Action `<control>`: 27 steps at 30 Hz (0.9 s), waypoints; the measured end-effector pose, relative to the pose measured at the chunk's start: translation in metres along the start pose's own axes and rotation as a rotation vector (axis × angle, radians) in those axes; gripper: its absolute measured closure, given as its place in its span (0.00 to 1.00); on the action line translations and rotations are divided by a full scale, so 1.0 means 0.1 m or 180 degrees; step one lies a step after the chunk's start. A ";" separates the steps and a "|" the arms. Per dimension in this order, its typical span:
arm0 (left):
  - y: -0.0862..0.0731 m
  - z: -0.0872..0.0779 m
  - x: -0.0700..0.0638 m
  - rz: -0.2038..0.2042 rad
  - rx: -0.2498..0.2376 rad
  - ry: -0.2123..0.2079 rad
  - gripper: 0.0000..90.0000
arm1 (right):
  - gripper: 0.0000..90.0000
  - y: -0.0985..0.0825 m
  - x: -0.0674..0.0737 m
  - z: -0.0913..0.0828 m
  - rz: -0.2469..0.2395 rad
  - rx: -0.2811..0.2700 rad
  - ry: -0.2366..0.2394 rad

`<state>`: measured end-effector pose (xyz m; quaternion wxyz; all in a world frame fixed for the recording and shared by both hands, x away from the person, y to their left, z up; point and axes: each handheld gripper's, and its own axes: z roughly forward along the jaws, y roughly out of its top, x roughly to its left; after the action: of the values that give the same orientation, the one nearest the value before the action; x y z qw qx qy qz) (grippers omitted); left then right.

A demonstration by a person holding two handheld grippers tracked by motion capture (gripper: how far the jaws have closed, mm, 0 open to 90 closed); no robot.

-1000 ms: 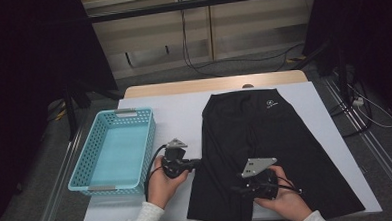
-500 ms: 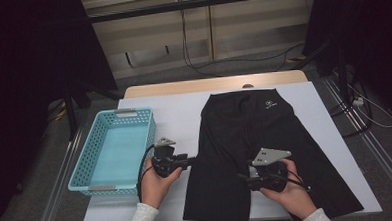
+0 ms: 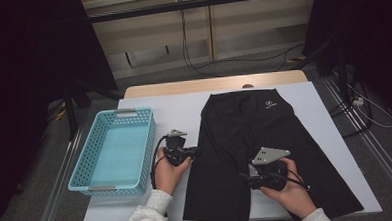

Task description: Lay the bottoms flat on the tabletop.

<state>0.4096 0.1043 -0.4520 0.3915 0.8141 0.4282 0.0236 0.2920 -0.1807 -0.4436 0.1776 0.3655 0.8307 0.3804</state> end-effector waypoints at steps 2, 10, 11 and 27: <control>0.02 -0.03 0.03 -0.0016 0.0047 0.0003 1.00 | 0.46 0.00 -0.04 -0.03 0.0040 -0.0035 -0.0046; -0.01 -0.13 0.20 -0.0263 -0.0060 0.0046 1.00 | 0.49 -0.07 -0.19 -0.09 0.0190 0.0007 -0.0233; -0.02 -0.13 0.20 -0.0228 -0.0018 0.0067 1.00 | 0.50 -0.08 -0.20 -0.08 0.0186 0.0045 -0.0279; -0.04 -0.12 0.27 -0.0211 -0.0083 0.0253 1.00 | 0.97 -0.18 -0.26 -0.09 0.0095 0.0383 -0.0250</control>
<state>0.4197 0.1323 -0.4545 0.3854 0.7928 0.4697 0.0485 0.2963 -0.2121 -0.4511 0.1821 0.4026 0.8389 0.3177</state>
